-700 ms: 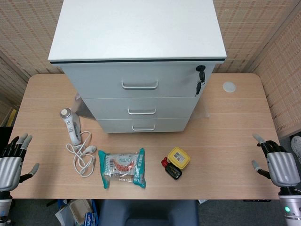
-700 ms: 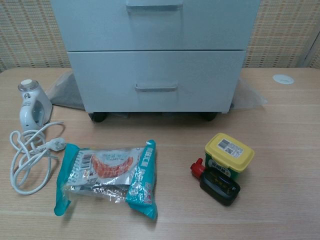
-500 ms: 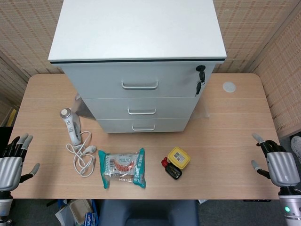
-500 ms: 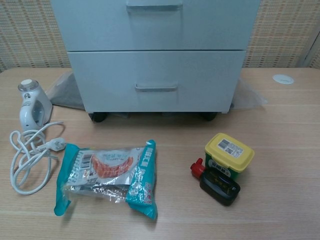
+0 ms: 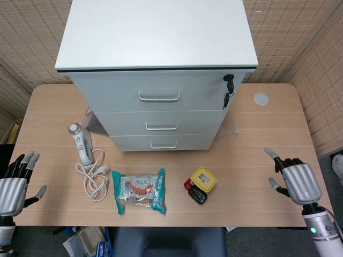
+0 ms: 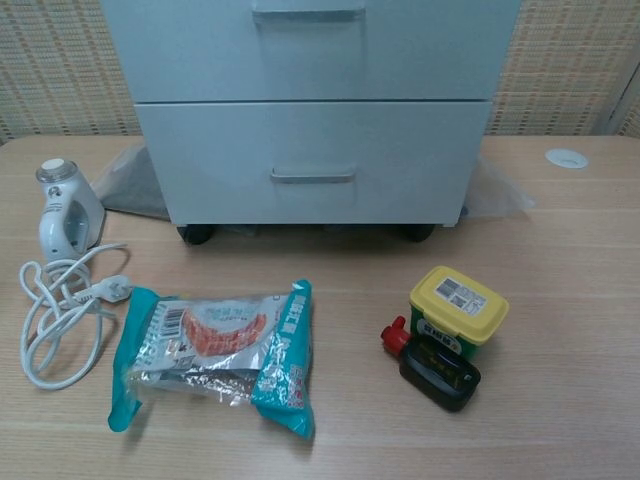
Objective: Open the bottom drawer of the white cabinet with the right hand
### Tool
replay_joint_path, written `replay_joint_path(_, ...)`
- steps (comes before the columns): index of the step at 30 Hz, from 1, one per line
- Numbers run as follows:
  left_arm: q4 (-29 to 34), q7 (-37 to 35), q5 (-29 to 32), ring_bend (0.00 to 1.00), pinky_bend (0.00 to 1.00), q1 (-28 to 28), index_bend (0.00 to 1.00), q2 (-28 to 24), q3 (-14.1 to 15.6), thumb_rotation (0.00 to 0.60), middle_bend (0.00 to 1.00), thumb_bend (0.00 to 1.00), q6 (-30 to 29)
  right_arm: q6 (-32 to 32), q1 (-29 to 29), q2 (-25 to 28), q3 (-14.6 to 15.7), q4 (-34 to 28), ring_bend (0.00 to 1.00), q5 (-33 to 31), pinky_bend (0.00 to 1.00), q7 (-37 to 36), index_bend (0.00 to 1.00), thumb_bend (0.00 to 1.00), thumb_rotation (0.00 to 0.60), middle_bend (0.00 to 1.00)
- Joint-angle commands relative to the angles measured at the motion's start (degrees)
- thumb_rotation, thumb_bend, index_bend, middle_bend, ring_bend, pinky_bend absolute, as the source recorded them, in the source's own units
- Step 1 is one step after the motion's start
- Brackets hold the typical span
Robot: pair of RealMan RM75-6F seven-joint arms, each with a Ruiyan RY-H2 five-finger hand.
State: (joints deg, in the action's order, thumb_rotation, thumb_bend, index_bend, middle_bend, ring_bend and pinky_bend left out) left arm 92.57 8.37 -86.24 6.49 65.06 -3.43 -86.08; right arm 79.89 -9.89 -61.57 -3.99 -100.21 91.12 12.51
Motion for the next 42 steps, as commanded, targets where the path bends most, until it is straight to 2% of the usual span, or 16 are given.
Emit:
replay_joint_path(1, 0.07, -0.01, -0.18, 0.0, 0.14, -0.04, 0.0, -0.19, 0.08, 0.6, 0.0, 0.27, -0.1, -4.66, -3.68, 0.4, -0.94, -3.06, 0.7, 0.73, 0.69, 3.09, 0.13, 0.25, 0.6, 0.74)
replay_joint_path(5, 0.14, -0.05, -0.47, 0.0, 0.14, -0.09, 0.0, -0.41, 0.23, 0.6, 0.0, 0.27, -0.21, -11.19, -7.96, 0.38, -1.84, -6.23, 0.86, -0.75, 0.79, 6.49, 0.13, 0.31, 0.6, 0.86)
replay_joint_path(12, 0.28, -0.25, -0.62, 0.0, 0.14, -0.17, 0.0, -0.74, 0.28, 0.6, 0.0, 0.27, -0.39, -21.09, -15.14, -2.15, -3.94, -9.43, 0.95, -6.63, 0.88, 14.66, 0.13, 0.51, 0.6, 0.93)
replay_joint_path(26, 1.13, 0.18, -1.49, 0.0, 0.14, 0.14, 0.0, -1.55, 0.49, 0.6, 0.0, 0.27, -0.26, -30.11, -27.49, -10.6, -7.53, -8.23, 0.98, -22.47, 0.89, 26.4, 0.13, 0.52, 0.6, 0.95)
replay_joint_path(33, 1.44, 0.4, -1.68, 0.0, 0.14, 0.16, 0.0, -1.86, 0.56, 0.6, 0.0, 0.27, -0.31, -31.57, -33.25, -14.66, -7.3, -5.66, 0.98, -29.99, 0.89, 31.35, 0.12, 0.52, 0.6, 0.95)
replay_joint_path(42, 1.09, 0.23, -1.58, 0.0, 0.14, 0.2, 0.0, -1.81, 0.7, 0.6, 0.0, 0.27, -0.01, -29.9, -38.05, -18.48, -6.35, -2.88, 0.98, -36.06, 0.89, 34.98, 0.08, 0.52, 0.6, 0.95)
